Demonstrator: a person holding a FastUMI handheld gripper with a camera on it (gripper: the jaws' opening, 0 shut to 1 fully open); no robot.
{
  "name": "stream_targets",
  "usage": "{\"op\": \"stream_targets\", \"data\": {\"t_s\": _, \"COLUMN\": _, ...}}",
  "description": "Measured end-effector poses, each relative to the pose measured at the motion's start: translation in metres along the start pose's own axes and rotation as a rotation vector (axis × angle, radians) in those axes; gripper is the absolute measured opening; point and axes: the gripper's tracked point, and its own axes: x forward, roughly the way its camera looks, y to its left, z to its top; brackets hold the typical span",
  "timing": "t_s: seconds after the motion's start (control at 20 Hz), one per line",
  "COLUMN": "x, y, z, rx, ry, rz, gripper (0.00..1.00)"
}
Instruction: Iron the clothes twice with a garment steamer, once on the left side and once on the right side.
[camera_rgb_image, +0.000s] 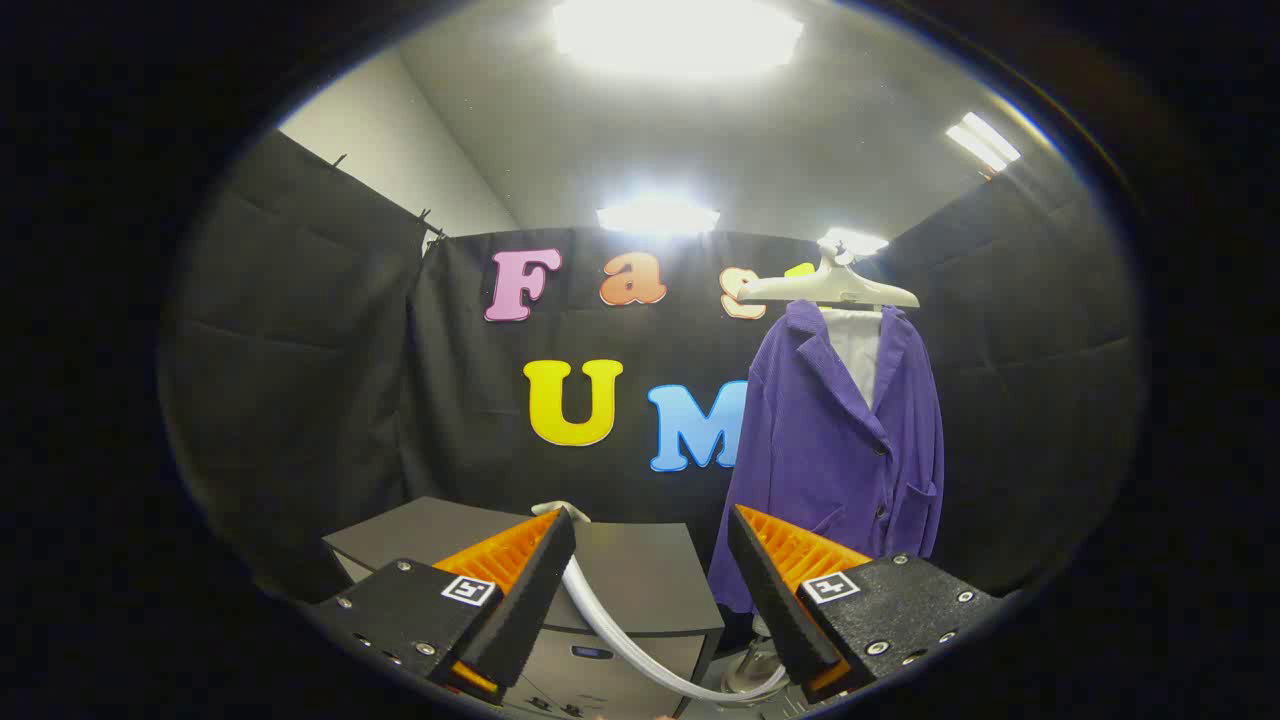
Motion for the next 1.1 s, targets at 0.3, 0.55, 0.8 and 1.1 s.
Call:
{"op": "stream_targets", "data": {"t_s": 0.3, "x": -0.007, "y": -0.013, "z": 0.016, "rx": 0.016, "ry": 0.002, "rz": 0.044, "gripper": 0.95}}
{"op": "stream_targets", "data": {"t_s": 0.55, "x": -0.003, "y": -0.035, "z": 0.031, "rx": 0.02, "ry": -0.019, "rz": 0.082, "gripper": 0.95}}
{"op": "stream_targets", "data": {"t_s": 0.8, "x": -0.008, "y": -0.05, "z": 0.031, "rx": 0.036, "ry": -0.023, "rz": 0.139, "gripper": 0.94}}
{"op": "stream_targets", "data": {"t_s": 1.1, "x": -0.016, "y": -0.067, "z": 0.039, "rx": -0.014, "ry": -0.024, "rz": 0.175, "gripper": 0.95}}
